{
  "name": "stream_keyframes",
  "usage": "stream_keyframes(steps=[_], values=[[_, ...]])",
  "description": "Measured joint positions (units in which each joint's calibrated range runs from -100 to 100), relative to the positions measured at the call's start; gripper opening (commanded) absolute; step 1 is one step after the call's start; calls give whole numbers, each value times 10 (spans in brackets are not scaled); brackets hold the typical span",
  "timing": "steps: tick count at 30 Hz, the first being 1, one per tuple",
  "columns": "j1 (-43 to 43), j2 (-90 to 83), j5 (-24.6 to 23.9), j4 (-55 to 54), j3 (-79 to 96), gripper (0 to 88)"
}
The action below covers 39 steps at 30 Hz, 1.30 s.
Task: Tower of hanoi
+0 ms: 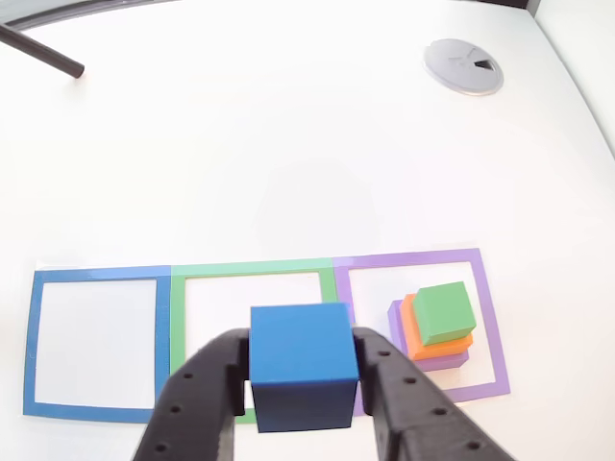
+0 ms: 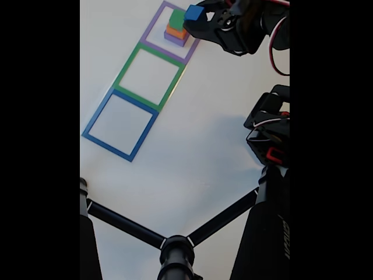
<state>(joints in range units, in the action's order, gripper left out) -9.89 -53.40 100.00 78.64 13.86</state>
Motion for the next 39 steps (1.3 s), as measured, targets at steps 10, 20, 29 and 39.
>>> stream_keyframes(steps=[10,20,29,39], values=[[22,-23,-4,-331,405,38],[49,122,-4,-785,650,41],[47,378,-4,-1125,691,46],[53,553,-4,-1353,731,48]])
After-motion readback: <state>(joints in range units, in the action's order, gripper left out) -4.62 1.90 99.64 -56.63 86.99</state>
